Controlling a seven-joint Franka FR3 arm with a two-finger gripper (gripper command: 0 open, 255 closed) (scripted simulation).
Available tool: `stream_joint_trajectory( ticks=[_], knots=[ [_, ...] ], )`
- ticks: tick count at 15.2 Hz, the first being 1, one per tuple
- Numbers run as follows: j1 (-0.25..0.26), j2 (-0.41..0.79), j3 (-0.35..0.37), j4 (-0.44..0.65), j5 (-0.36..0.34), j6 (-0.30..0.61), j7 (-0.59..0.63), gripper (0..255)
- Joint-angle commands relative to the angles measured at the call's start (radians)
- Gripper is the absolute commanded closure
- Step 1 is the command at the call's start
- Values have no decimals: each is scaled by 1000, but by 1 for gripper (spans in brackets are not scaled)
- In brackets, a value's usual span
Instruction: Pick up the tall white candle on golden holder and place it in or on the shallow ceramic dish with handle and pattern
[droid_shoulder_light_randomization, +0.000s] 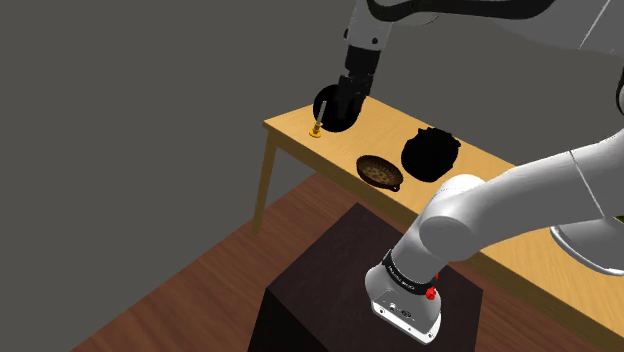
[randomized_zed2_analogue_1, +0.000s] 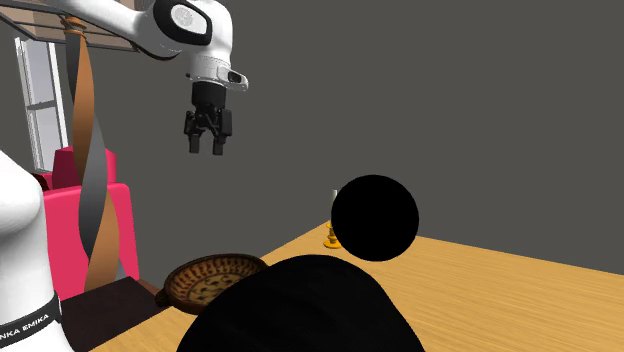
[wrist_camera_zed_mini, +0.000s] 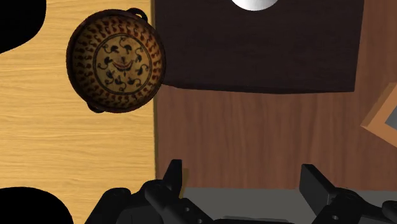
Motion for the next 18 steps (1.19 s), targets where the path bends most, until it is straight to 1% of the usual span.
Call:
stream_joint_trajectory(
  ticks=[1, 5, 10, 18],
  knots=[
    [-4, 73, -21, 22, -25, 37, -39, 0],
    [-13, 222, -58, 88, -63, 95, -111, 0],
    [-25, 416, -94, 196, -97, 152, -196, 0],
    [-56, 739, -128, 433, -124, 201, -322, 0]
  ],
)
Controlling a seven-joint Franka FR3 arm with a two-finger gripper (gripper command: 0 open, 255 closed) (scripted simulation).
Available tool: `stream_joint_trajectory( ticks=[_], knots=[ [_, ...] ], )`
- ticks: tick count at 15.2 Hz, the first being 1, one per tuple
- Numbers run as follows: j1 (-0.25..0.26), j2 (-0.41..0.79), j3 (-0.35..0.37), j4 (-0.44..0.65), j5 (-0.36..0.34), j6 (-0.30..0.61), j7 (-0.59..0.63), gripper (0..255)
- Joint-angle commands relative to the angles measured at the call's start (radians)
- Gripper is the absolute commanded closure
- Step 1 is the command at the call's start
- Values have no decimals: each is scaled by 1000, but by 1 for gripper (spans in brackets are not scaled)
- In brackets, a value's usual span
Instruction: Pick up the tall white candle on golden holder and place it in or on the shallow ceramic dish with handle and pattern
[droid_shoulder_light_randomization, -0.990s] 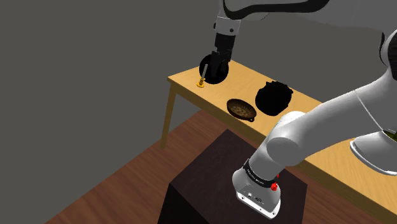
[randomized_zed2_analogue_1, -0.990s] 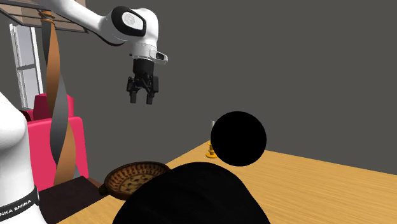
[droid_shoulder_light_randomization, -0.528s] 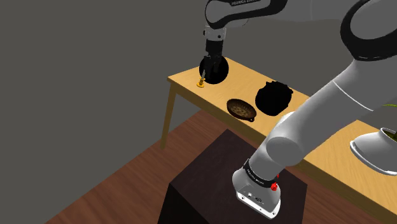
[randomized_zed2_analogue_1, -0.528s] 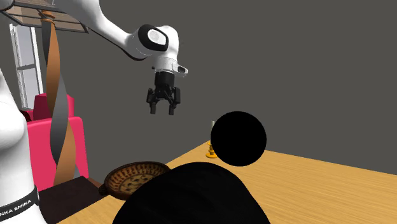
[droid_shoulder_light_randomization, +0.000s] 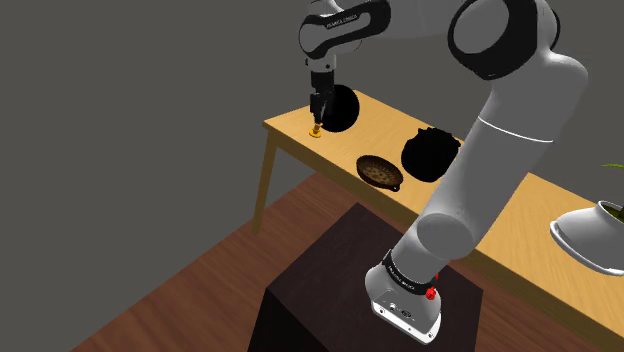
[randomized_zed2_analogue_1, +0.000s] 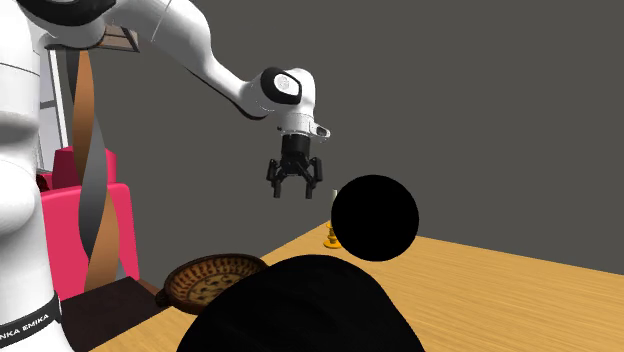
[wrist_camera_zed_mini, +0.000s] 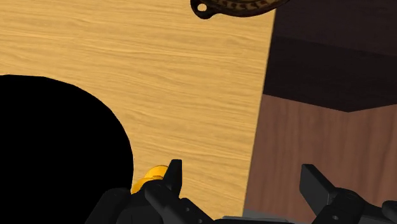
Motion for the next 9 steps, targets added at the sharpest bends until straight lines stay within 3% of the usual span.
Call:
stream_joint_trajectory(
  ticks=[1, 9],
  knots=[
    [-8, 83, -4, 66, -4, 8, -28, 0],
    [-59, 429, -8, 415, -18, -23, -139, 0]
  ],
)
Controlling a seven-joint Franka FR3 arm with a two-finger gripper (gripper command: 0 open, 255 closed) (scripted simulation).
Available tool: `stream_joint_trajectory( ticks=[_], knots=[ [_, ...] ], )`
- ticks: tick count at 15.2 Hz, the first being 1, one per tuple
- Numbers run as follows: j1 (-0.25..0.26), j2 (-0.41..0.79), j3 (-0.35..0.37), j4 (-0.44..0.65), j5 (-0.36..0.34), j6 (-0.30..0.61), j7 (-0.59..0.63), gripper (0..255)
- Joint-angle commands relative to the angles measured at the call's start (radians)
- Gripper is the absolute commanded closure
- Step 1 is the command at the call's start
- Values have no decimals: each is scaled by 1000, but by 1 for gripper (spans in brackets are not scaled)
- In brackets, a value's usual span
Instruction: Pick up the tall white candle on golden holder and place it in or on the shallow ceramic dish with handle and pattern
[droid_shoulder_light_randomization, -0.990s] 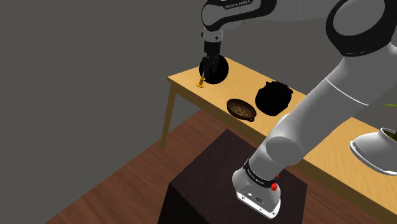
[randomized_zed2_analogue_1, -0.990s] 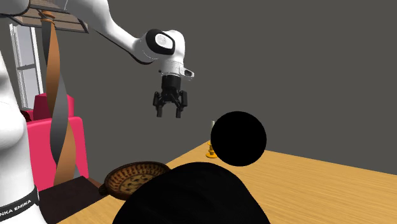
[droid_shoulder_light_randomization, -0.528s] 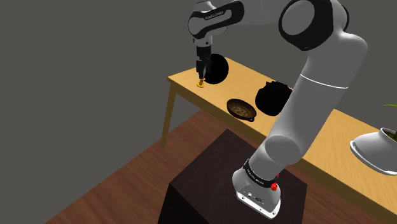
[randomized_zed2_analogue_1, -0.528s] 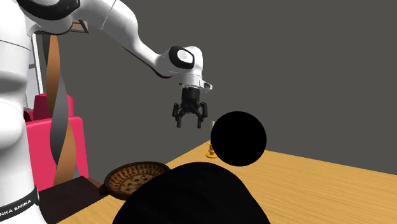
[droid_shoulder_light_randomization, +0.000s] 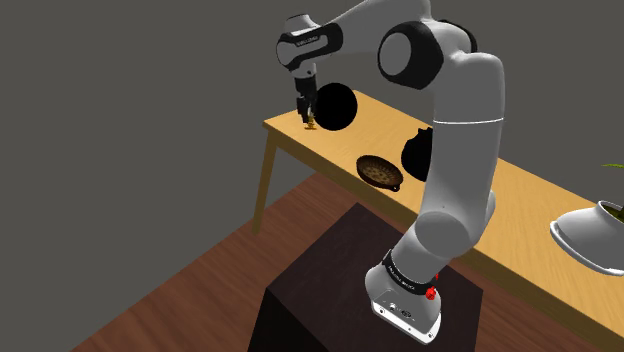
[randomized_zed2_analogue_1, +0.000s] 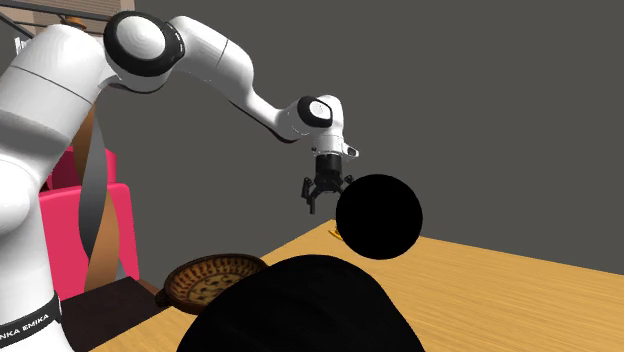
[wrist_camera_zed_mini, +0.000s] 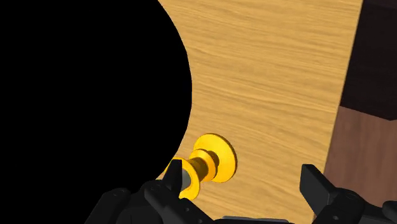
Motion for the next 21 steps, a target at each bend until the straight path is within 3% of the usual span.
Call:
stream_joint_trajectory(
  ticks=[1, 8, 16, 17, 21],
  knots=[
    [-19, 68, -8, 50, -6, -7, -19, 0],
    [-28, 75, -16, -39, -10, 91, -14, 0],
    [-10, 77, -38, -40, 2, 93, -21, 0],
    [-7, 56, -40, -62, -2, 94, -21, 255],
    [7, 109, -27, -15, 8, 90, 5, 255]
  ],
)
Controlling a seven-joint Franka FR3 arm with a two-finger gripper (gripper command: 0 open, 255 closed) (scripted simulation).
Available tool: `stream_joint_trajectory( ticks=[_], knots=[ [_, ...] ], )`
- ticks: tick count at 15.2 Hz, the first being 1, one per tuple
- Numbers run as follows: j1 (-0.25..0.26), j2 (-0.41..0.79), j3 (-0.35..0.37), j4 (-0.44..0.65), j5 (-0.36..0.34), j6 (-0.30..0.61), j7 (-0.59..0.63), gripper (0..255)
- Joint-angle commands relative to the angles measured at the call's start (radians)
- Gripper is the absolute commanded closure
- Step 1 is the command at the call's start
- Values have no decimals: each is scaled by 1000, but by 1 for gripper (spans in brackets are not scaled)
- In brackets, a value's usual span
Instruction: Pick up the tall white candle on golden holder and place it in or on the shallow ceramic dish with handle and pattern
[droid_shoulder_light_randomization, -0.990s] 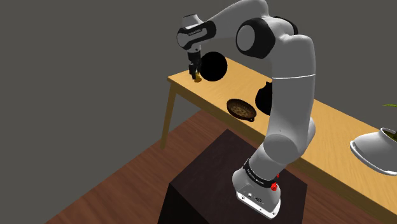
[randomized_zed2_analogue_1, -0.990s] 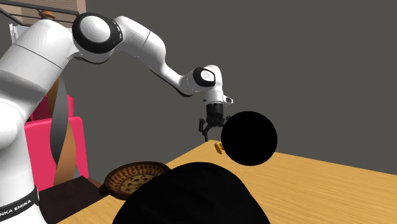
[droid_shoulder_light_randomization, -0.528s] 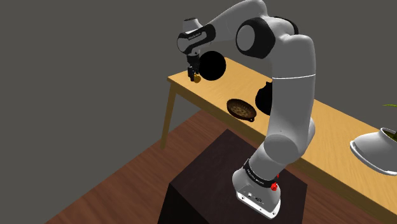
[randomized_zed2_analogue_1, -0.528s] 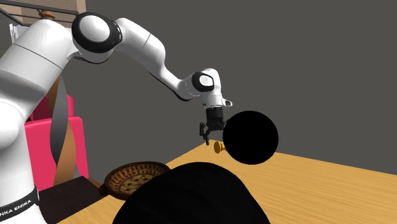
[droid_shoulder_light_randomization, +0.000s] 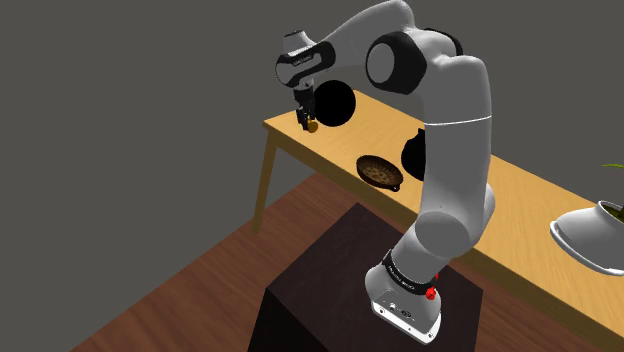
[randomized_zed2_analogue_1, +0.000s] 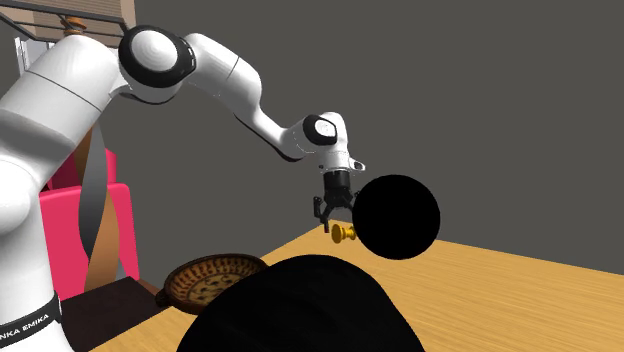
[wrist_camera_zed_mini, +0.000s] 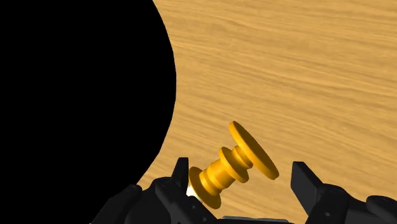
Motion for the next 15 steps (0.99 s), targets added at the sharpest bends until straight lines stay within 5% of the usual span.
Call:
stream_joint_trajectory(
  ticks=[1, 5, 15],
  knots=[
    [2, 24, 5, -7, 58, -56, 3, 255],
    [-34, -12, 19, -34, 40, -55, -14, 255],
    [-29, -67, 13, 17, 35, -158, -38, 255]
  ],
)
